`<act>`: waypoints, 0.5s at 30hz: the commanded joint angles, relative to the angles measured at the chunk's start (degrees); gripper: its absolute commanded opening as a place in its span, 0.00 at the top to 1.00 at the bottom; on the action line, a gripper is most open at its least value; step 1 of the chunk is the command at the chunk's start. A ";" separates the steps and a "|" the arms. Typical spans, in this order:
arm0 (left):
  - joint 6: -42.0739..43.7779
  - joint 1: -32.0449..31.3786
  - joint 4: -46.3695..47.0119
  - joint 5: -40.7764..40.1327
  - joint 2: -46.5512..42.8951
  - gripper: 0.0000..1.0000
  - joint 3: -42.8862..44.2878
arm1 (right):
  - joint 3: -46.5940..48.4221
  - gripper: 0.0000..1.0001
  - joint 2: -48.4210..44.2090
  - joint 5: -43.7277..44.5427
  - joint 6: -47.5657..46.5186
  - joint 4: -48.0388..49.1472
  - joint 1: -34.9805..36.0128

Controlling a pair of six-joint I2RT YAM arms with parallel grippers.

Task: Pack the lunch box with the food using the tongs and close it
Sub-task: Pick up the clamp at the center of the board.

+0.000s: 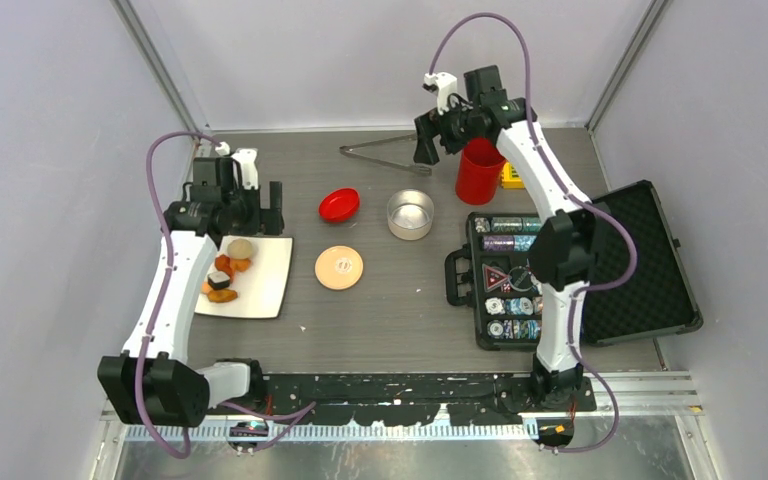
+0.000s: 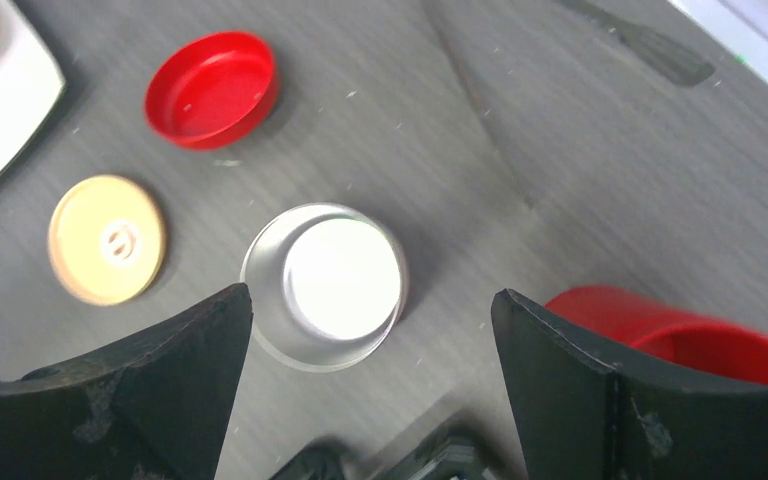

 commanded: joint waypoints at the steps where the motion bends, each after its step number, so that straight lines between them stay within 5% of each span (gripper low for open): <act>1: -0.39 0.39 3.06 1.30 0.74 0.00 2.53 | 11.33 0.07 7.59 3.11 0.91 0.29 0.47; 8: -5.24 1.99 3.87 8.67 2.72 0.00 2.29 | 23.15 0.07 19.50 6.86 0.17 0.37 0.54; 15: -4.73 2.33 3.37 9.05 4.83 0.00 3.76 | 24.73 0.10 24.36 6.46 0.26 3.27 1.69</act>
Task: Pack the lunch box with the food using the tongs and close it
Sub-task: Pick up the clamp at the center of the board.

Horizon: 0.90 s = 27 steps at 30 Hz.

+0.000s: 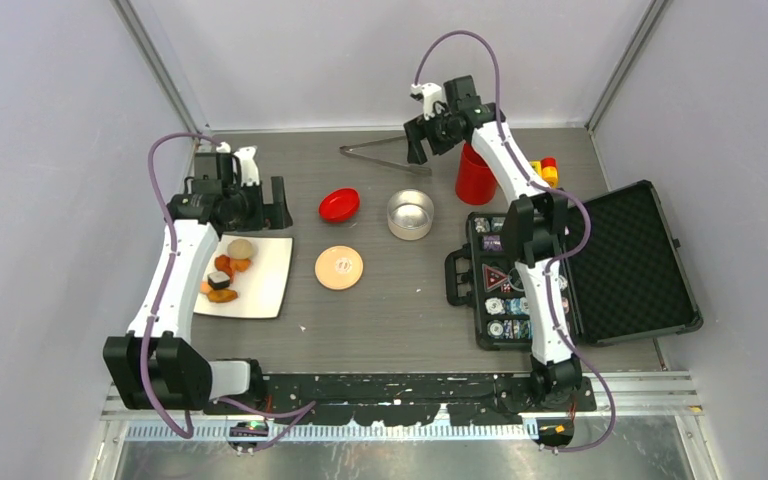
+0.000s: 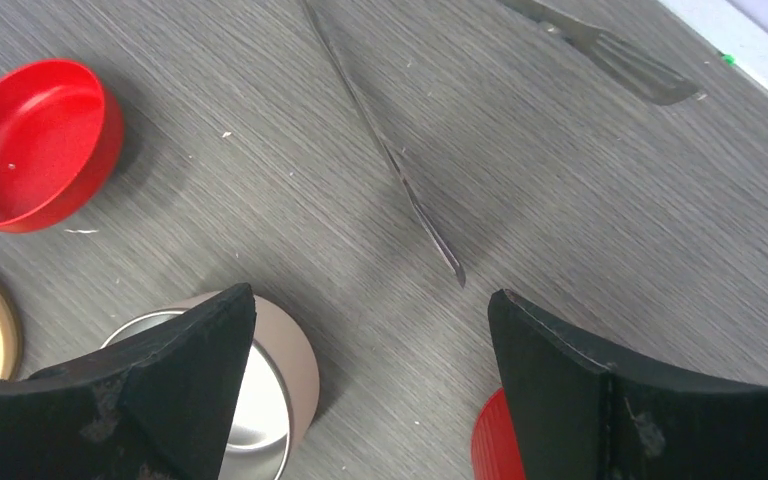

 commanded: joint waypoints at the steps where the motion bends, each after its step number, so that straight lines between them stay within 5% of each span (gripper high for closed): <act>1: 0.10 0.40 1.54 1.81 1.04 0.00 3.44 | 3.26 0.10 1.30 0.42 -0.50 3.40 1.72; 19: 3.00 2.50 0.15 3.12 1.68 0.00 4.72 | 8.94 0.25 14.40 5.58 -5.03 9.57 3.35; 27: 3.43 2.78 -0.70 4.92 2.51 0.00 4.88 | 8.57 0.41 16.10 4.08 -9.32 10.47 3.86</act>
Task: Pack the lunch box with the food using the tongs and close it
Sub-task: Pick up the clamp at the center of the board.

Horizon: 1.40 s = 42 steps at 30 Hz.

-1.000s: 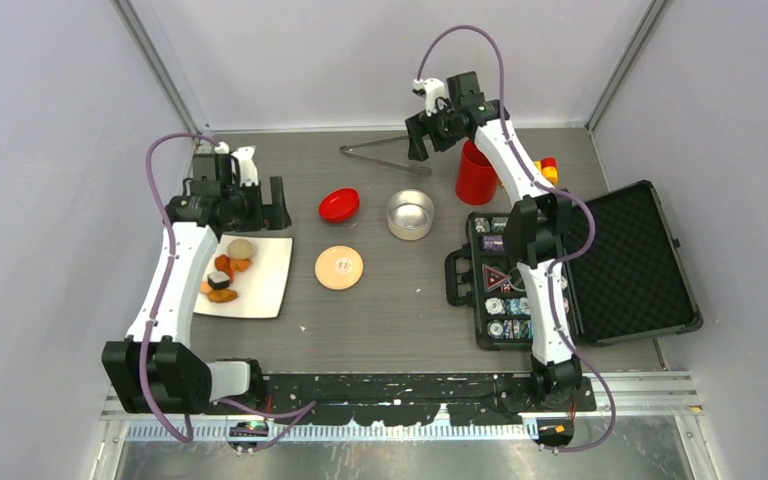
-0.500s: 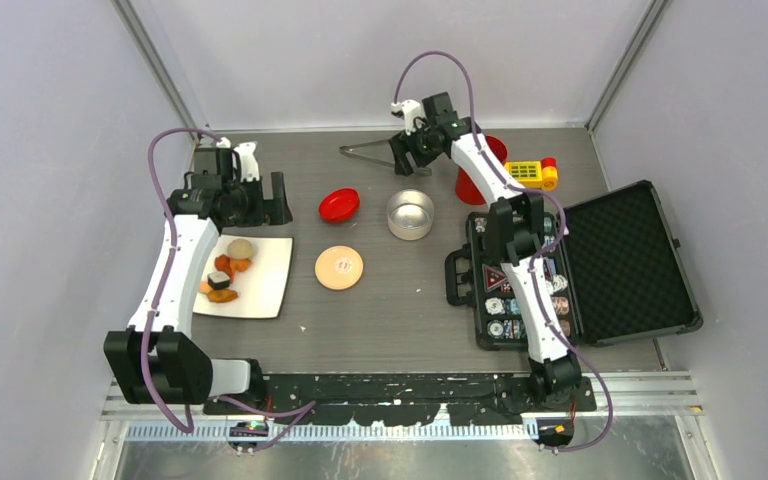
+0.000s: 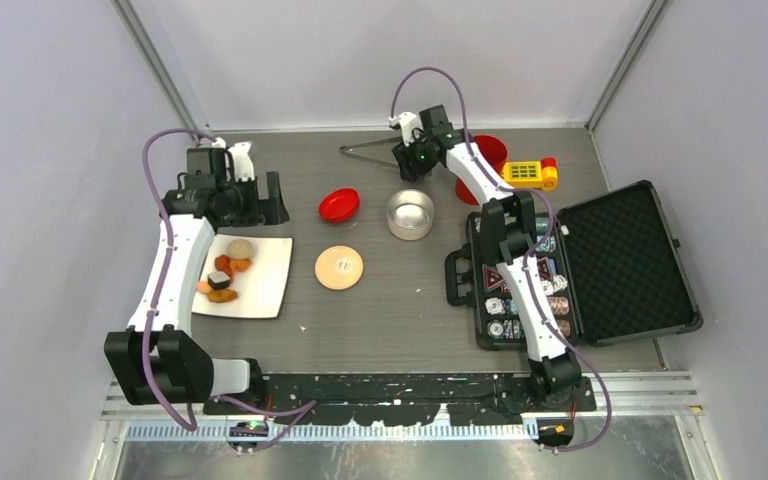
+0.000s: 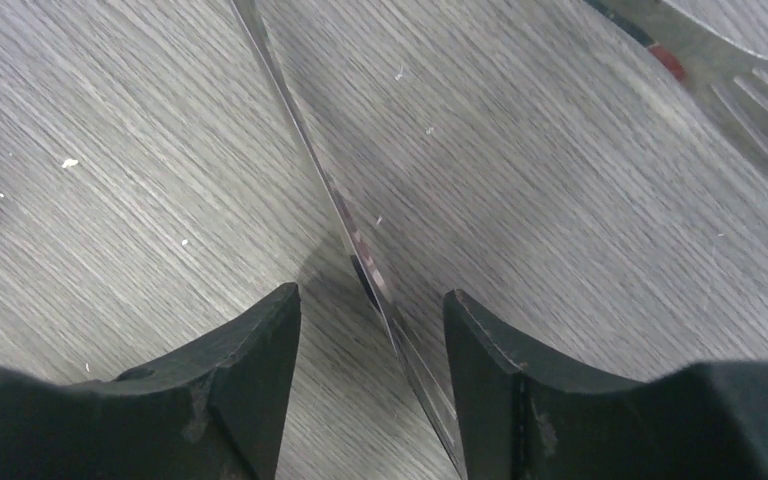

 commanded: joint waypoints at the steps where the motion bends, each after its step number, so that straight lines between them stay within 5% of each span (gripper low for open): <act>1: 1.77 0.42 -1.28 2.65 1.00 0.00 3.49 | 2.62 0.44 0.28 -0.89 -4.50 2.91 0.72; 5: 1.41 0.42 -2.25 3.02 2.19 0.00 5.95 | 2.19 0.58 0.29 -1.14 -8.71 2.11 1.21; 9: 0.05 0.42 -1.95 2.08 2.75 0.00 7.73 | 1.84 0.61 -0.23 -1.13 -12.88 2.14 1.65; 17: 0.52 0.42 -2.26 -0.44 2.60 0.00 9.87 | 0.33 0.99 -2.45 0.03 -20.06 4.20 2.64; 33: 1.81 1.25 -6.88 5.53 1.64 0.00 21.19 | -14.55 1.00 -24.84 -2.68 -29.41 19.04 5.65; 42: 19.18 1.38 -3.59 19.59 -4.39 0.00 21.90 | -28.02 1.00 -43.09 -9.08 -37.11 10.96 7.41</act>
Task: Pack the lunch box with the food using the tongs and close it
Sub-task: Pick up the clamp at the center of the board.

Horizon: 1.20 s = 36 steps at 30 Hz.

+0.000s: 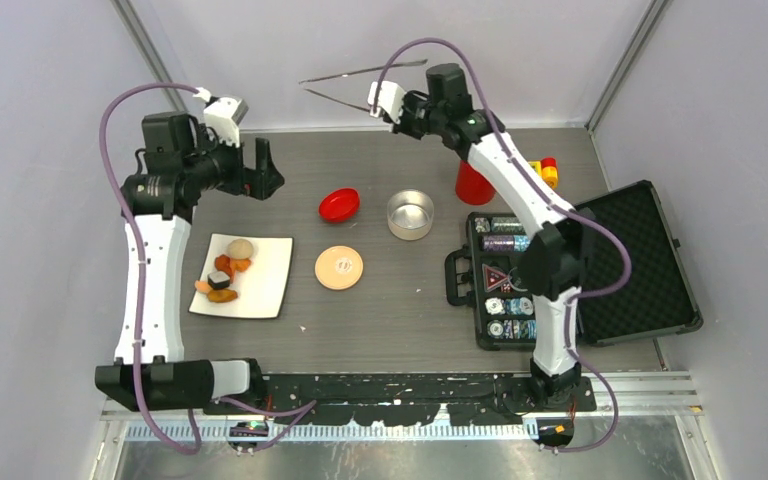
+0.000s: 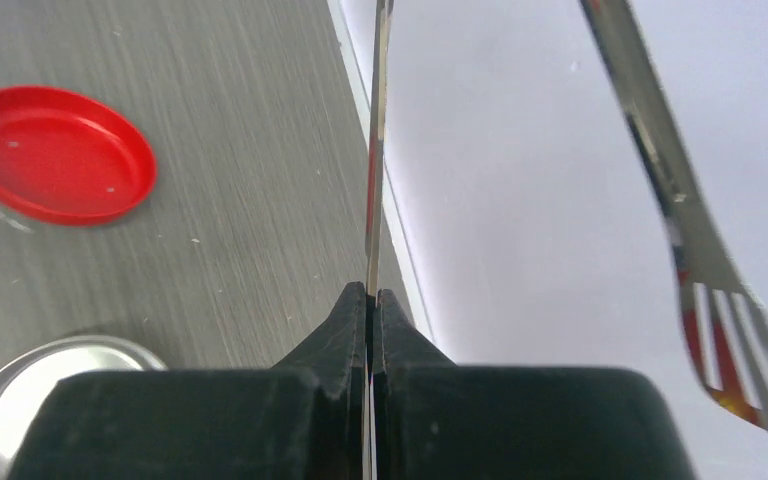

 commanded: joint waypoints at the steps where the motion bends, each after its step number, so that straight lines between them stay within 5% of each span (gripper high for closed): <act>1: 11.41 0.31 3.01 8.84 -4.63 0.00 1.54 | -7.19 1.00 -11.36 -4.45 -7.42 -2.92 1.45; 9: 28.38 0.15 4.72 11.46 -8.03 0.00 -2.08 | -19.66 1.00 -24.59 -4.94 -15.45 -12.13 4.03; 22: 49.18 -6.28 -8.48 14.18 -4.26 0.02 -4.25 | -20.64 1.00 -29.46 -4.68 -11.62 -22.35 10.39; 36: 46.93 -20.08 0.92 3.39 -5.52 0.12 -13.21 | -23.50 1.00 -31.87 -5.08 -9.63 -20.31 14.22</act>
